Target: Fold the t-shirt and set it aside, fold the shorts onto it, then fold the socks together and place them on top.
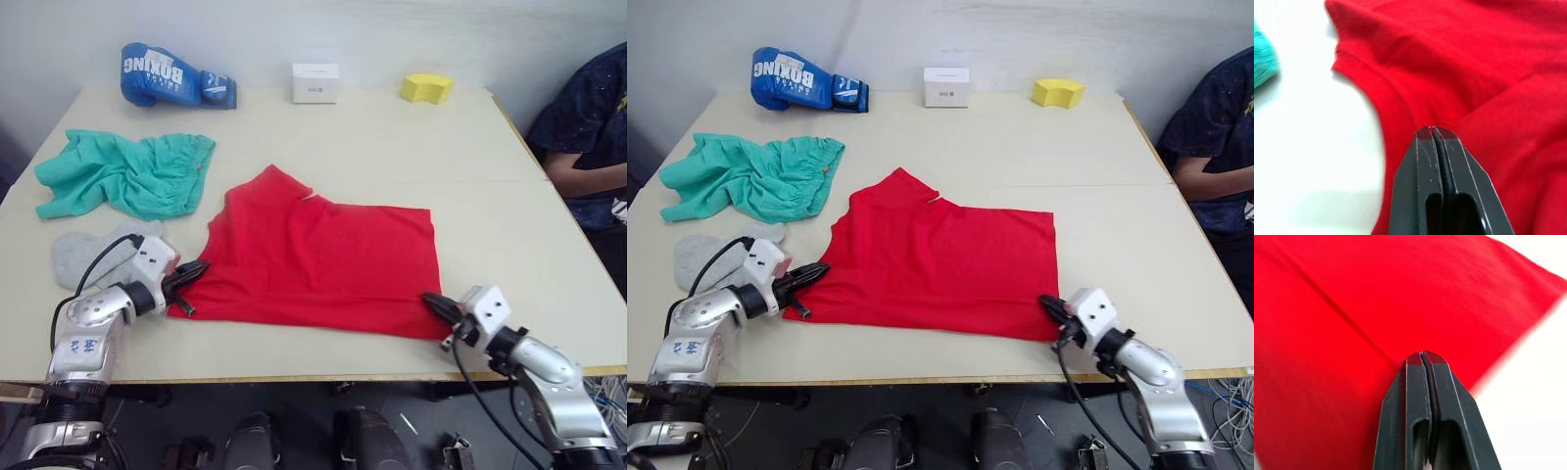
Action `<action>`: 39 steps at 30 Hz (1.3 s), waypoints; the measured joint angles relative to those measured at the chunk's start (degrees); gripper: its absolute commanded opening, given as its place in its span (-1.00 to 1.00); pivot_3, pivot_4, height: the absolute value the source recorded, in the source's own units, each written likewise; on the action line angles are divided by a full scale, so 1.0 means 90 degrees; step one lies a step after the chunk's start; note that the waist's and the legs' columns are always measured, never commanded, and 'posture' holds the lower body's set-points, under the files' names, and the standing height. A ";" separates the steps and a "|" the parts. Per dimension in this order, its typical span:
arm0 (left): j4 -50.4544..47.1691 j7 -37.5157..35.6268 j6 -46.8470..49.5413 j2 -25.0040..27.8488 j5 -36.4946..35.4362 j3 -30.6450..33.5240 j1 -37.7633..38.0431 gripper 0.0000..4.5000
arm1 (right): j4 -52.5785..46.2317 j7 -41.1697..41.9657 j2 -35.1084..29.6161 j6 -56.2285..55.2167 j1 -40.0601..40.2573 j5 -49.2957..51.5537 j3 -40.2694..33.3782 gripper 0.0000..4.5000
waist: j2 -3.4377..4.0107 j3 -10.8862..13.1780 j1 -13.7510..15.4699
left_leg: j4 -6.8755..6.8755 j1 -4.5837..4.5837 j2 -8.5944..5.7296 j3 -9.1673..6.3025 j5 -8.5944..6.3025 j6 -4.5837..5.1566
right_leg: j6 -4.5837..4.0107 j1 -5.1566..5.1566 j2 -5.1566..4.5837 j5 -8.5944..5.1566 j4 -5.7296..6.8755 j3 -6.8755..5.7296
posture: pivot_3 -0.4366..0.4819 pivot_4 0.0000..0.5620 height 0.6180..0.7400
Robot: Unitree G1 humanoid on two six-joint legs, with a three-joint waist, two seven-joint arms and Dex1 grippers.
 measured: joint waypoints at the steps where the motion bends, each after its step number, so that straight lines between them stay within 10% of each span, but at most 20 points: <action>1: -0.0153 -0.0012 0.0028 -0.0023 -0.0159 0.0163 0.0189 -0.98 | -0.0005 0.0028 -0.0091 0.0051 0.0094 0.0046 -0.0152 -1.00 | -0.0001 0.0001 -0.0009 | 0.0000 0.0000 0.0002 -0.0001 0.0002 -0.0003 | -0.0001 -0.0001 0.0001 0.0001 0.0002 0.0000 | -0.05 -0.47 1.00; 7: -0.1878 -0.0868 0.0339 0.0435 -0.1324 0.1022 0.1166 -0.72 | -0.1415 0.0831 -0.0744 0.0811 0.0608 0.1072 -0.0576 -0.84 | 0.0000 0.0007 -0.0038 | -0.0013 0.0005 0.0010 -0.0003 0.0008 -0.0013 | -0.0009 -0.0005 0.0008 -0.0003 0.0009 0.0001 | -0.05 -0.47 1.00; 14: -0.1481 -0.2133 -0.1178 0.1573 -0.0452 0.1008 0.2048 0.26 | -0.2275 0.2005 -0.1929 0.1151 0.1250 0.1052 -0.0415 0.18 | 0.0007 0.0010 0.0006 | -0.0036 0.0003 0.0008 0.0001 0.0001 -0.0011 | -0.0033 -0.0007 0.0004 -0.0009 -0.0047 -0.0001 | -0.05 -0.47 1.00; 16: -0.1159 -0.2251 -0.1668 0.1639 -0.0123 0.0828 0.2021 0.27 | -0.2202 0.2069 -0.1987 0.1086 0.1167 0.0819 -0.0275 0.51 | 0.0006 0.0009 0.0009 | -0.0059 0.0001 0.0008 0.0001 0.0003 -0.0008 | -0.0119 -0.0004 0.0003 -0.0043 -0.0089 -0.0001 | -0.05 -0.47 1.00; 23: -0.0563 -0.2222 -0.2278 0.1640 0.0469 0.0118 0.1462 0.27 | -0.1438 0.1989 -0.1979 0.0579 0.0450 -0.0071 0.0433 0.51 | 0.0003 0.0007 -0.0001 | -0.0061 -0.0018 0.0008 0.0007 -0.0007 -0.0004 | -0.0024 -0.0017 0.0004 0.0008 -0.0081 -0.0003 | -0.05 -0.47 1.00; 30: 0.0311 -0.2059 -0.2907 0.1764 0.0951 -0.0323 0.0698 0.27 | -0.0890 0.1894 -0.1895 0.0369 -0.0210 -0.0393 0.0824 -0.37 | 0.0013 0.0000 -0.0025 | -0.0059 0.0021 0.0008 0.0008 0.0003 -0.0003 | -0.0049 0.0001 0.0005 0.0013 -0.0079 0.0002 | -0.05 -0.47 1.00; 34: 0.0736 -0.2027 -0.3116 0.1831 0.1160 -0.0670 0.0304 -0.13 | -0.0692 0.1877 -0.1895 0.0373 -0.0419 -0.0510 0.0981 -0.96 | 0.0045 -0.0046 -0.0021 | -0.0077 0.0032 0.0009 0.0011 0.0003 -0.0002 | -0.0126 0.0001 0.0003 -0.0003 -0.0118 0.0002 | -0.05 -0.47 1.00; 39: 0.1100 -0.1936 -0.3127 0.1838 0.1324 -0.0962 0.0096 -0.85 | -0.0613 0.1931 -0.1895 0.0335 -0.0503 -0.0547 0.1017 -1.00 | 0.0110 -0.0142 -0.0005 | -0.0081 0.0033 0.0009 0.0015 0.0021 0.0010 | -0.0037 0.0010 0.0005 0.0039 -0.0097 0.0003 | -0.05 -0.47 1.00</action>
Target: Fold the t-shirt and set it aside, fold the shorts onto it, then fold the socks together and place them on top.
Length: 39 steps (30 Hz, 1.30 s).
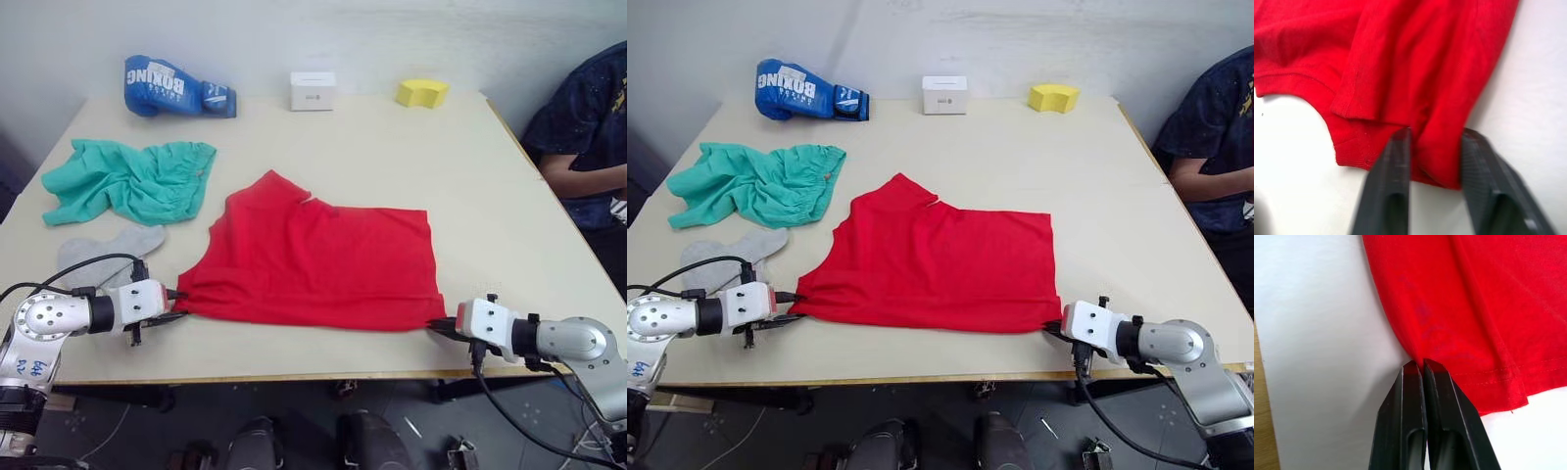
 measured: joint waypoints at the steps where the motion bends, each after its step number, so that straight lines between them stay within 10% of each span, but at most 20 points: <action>1: 0.0021 0.0006 0.0000 0.0000 0.0010 -0.0021 0.0001 -0.99 | 0.0003 0.0005 0.0000 -0.0009 -0.0005 0.0000 0.0003 -1.00 | 0.0005 -0.0006 0.0000 | 0.0000 0.0000 0.0000 0.0000 0.0000 0.0000 | 0.0004 0.0000 0.0001 0.0001 0.0005 0.0000 | -0.05 -0.47 1.00; 22: -0.3194 0.0078 0.1135 0.0196 -0.0951 0.2050 0.4292 -1.00 | -0.0089 0.0500 -0.0073 -0.0343 0.0853 0.0664 -0.0418 -1.00 | -0.0029 -0.0027 -0.0150 | -0.0019 -0.0003 -0.0003 -0.0006 -0.0056 -0.0020 | 0.0003 -0.0010 0.0007 -0.0096 0.0023 0.0008 | -0.05 -0.47 1.00; 33: -0.3636 0.0186 0.1304 -0.0301 -0.0981 0.2397 0.4815 -1.00 | -0.0378 0.0507 -0.0117 -0.0375 0.1411 0.0758 -0.0628 -1.00 | -0.0071 -0.0006 -0.0147 | -0.0018 -0.0002 -0.0003 -0.0015 -0.0064 -0.0035 | -0.0018 -0.0008 0.0006 -0.0107 0.0022 0.0004 | -0.05 -0.47 1.00; 39: -0.3894 0.0027 0.2139 -0.0375 -0.1478 0.2783 0.5077 -0.15 | -0.0750 0.0503 -0.0110 0.0124 0.1703 0.1072 -0.0718 -0.28 | -0.0101 0.0012 -0.0157 | -0.0019 -0.0006 -0.0001 -0.0018 -0.0062 -0.0031 | -0.0012 -0.0010 0.0007 -0.0104 0.0025 -0.0001 | -0.05 -0.47 1.00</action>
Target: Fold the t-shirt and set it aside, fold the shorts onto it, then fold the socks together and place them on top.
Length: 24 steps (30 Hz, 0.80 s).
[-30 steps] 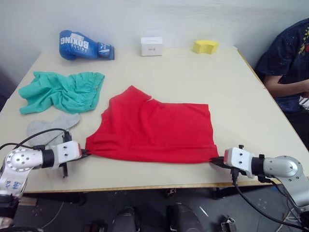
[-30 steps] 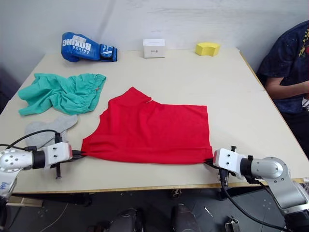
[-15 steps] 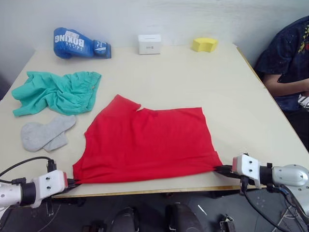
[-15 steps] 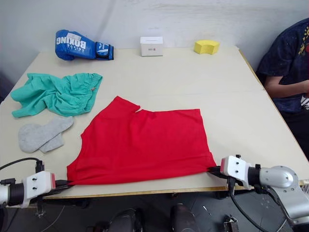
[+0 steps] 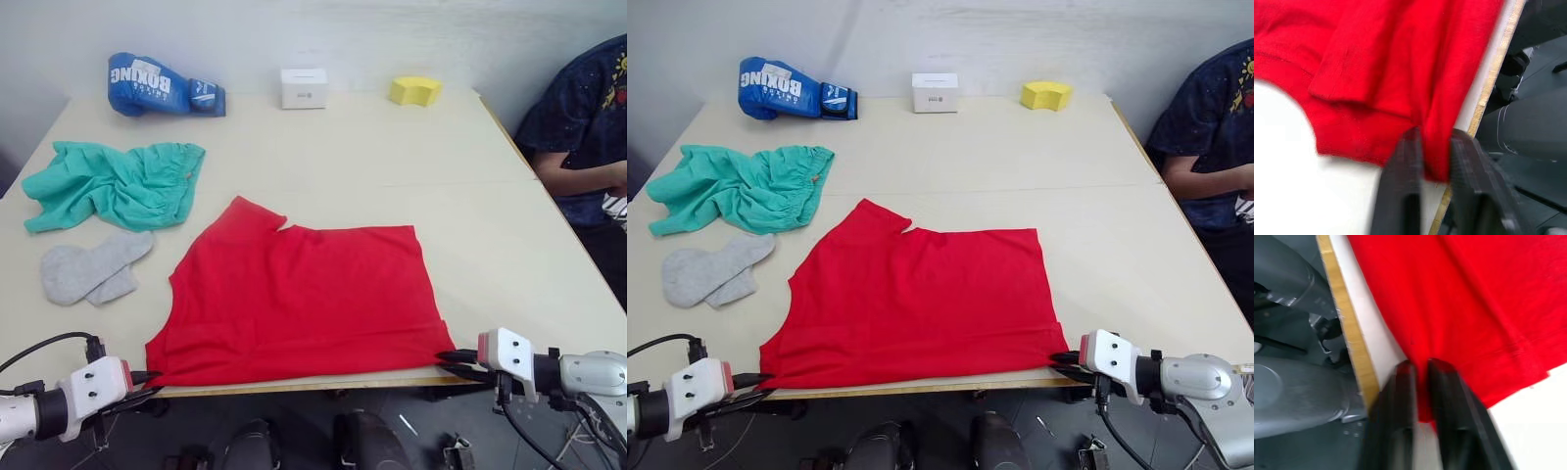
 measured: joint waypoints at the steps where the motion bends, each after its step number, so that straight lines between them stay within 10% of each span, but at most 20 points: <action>1: -0.0114 -0.0126 0.0261 0.0014 -0.0184 0.0162 0.0143 -0.03 | -0.0094 -0.0001 0.0000 0.0156 0.0083 0.0084 -0.0072 -0.15 | -0.0011 0.0007 -0.0003 | 0.0000 -0.0004 0.0001 0.0000 0.0000 0.0000 | 0.0001 -0.0002 0.0000 0.0000 0.0000 -0.0001 | -0.05 -0.47 1.00; 9: -0.0473 -0.1369 0.2647 0.0520 -0.1671 0.2089 0.0917 1.00 | -0.0656 -0.0008 -0.0271 0.1814 0.0151 0.1009 -0.1290 0.99 | -0.0031 0.0037 0.0000 | 0.0006 -0.0006 -0.0001 -0.0006 0.0002 -0.0010 | -0.0085 -0.0004 -0.0002 -0.0041 -0.0007 -0.0002 | -0.05 -0.47 1.00; 14: -0.0392 -0.1114 0.3361 0.0571 -0.2304 0.2188 -0.0362 1.00 | -0.0537 -0.0185 -0.0238 0.2040 -0.0460 0.1120 -0.1564 0.99 | -0.0015 0.0052 0.0025 | 0.0005 -0.0011 -0.0006 -0.0014 0.0011 -0.0007 | -0.0090 0.0014 -0.0005 -0.0035 -0.0012 -0.0006 | -0.05 -0.47 1.00; 18: -0.0330 -0.0546 0.3272 0.0544 -0.2156 0.1540 -0.1558 1.00 | -0.0323 -0.0283 0.0012 0.2016 -0.0862 0.1068 -0.1409 0.99 | 0.0089 0.0117 -0.0056 | -0.0009 -0.0033 -0.0108 -0.0336 0.0071 0.0058 | 0.0030 0.0234 -0.0094 0.0018 -0.0132 -0.0341 | -0.05 -0.47 1.00; 24: 0.0068 0.0213 0.3272 0.0408 -0.1849 0.0611 -0.2933 1.00 | -0.0180 -0.0636 0.0146 0.2308 -0.1917 0.1128 -0.1263 0.99 | 0.0098 0.0129 0.0152 | 0.0001 -0.0121 -0.0105 -0.0309 0.0105 0.0019 | 0.0025 0.0085 -0.0096 -0.0001 -0.0045 -0.0317 | -0.05 -0.47 1.00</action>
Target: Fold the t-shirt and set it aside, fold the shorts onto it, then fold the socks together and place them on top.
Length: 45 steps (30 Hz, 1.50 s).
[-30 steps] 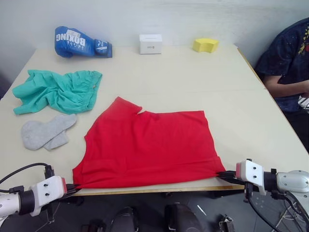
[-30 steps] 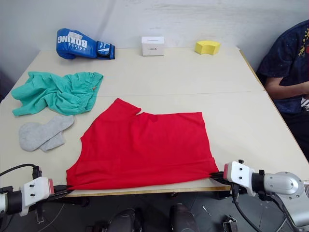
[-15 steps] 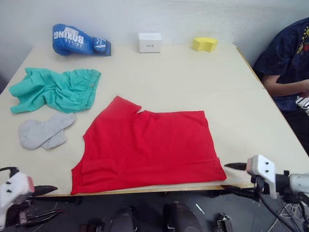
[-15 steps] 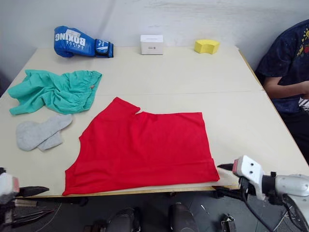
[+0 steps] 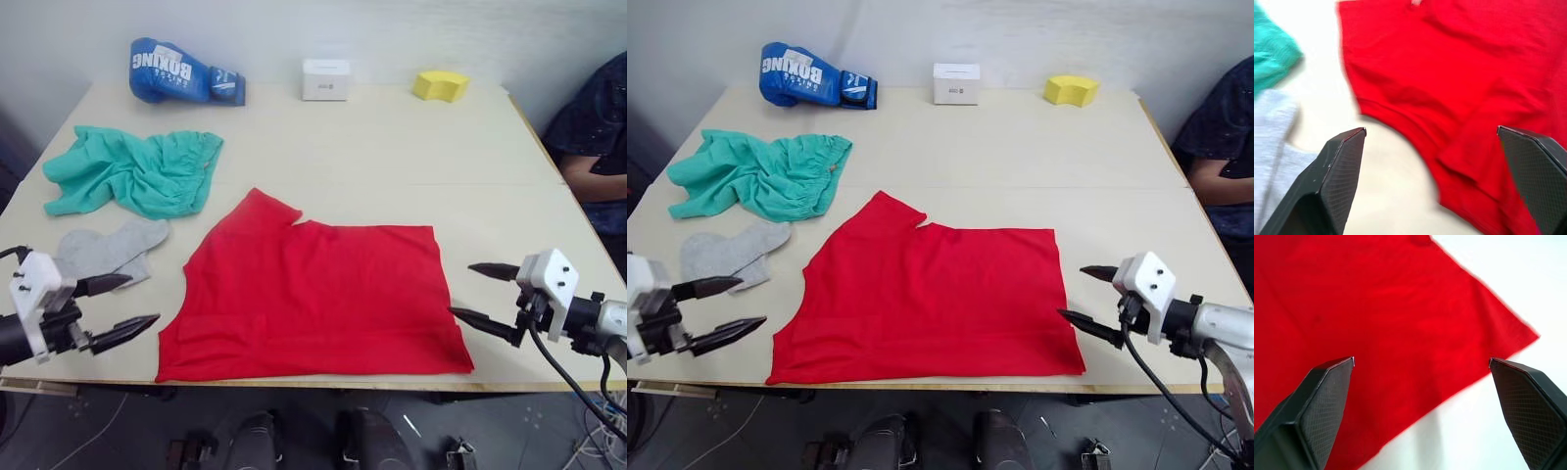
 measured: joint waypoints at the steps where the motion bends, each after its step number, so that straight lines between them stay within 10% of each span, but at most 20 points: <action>1: 0.0063 0.0041 0.0089 0.0024 -0.0011 -0.0166 -0.0234 1.00 | 0.0083 -0.0030 0.0024 0.0103 -0.0252 0.0049 0.0015 0.99 | -0.0002 0.0002 0.0023 | 0.0000 -0.0001 0.0000 0.0002 0.0004 0.0000 | 0.0000 -0.0004 0.0002 0.0000 0.0006 -0.0001 | -0.05 -0.47 1.00; 10: 0.2442 0.0650 0.0606 -0.0236 0.0927 -0.2576 -0.4212 1.00 | 0.3665 0.0271 0.0899 -0.0114 -0.3960 -0.0833 0.1723 0.99 | -0.0042 0.0041 -0.0005 | 0.0021 0.0003 -0.0001 0.0022 0.0089 0.0012 | 0.0003 -0.0023 0.0006 0.0074 0.0052 0.0009 | -0.05 -0.47 1.00; 18: 0.4459 0.1002 0.0248 -0.1150 0.1764 -0.3382 -0.5854 1.00 | 0.8351 0.0473 0.1487 -0.1604 -0.6467 -0.2356 0.2503 0.99 | -0.0065 0.0055 0.0009 | 0.0018 -0.0024 0.0028 0.0143 0.0126 -0.0035 | 0.0018 -0.0123 0.0061 0.0064 0.0118 0.0102 | -0.05 -0.47 1.00; 42: 0.3539 0.1427 0.0994 -0.1345 0.1675 -0.2830 -0.4775 1.00 | 0.9962 -0.0461 0.2412 -0.1885 -0.6992 -0.3102 0.1793 0.99 | -0.0076 0.0061 -0.0192 | 0.0084 0.0002 0.0055 0.0176 0.0099 -0.0050 | 0.0018 -0.0128 0.0073 0.0066 0.0160 0.0202 | -0.05 -0.47 1.00; 45: 0.3540 0.1409 0.0993 -0.1346 0.1677 -0.2840 -0.4776 1.00 | 0.9962 -0.0588 0.2431 -0.1890 -0.6996 -0.3165 0.1787 0.59 | -0.0076 0.0061 -0.0189 | 0.0085 0.0003 0.0054 0.0176 0.0099 -0.0050 | 0.0018 -0.0128 0.0072 0.0066 0.0161 0.0202 | -0.05 -0.47 1.00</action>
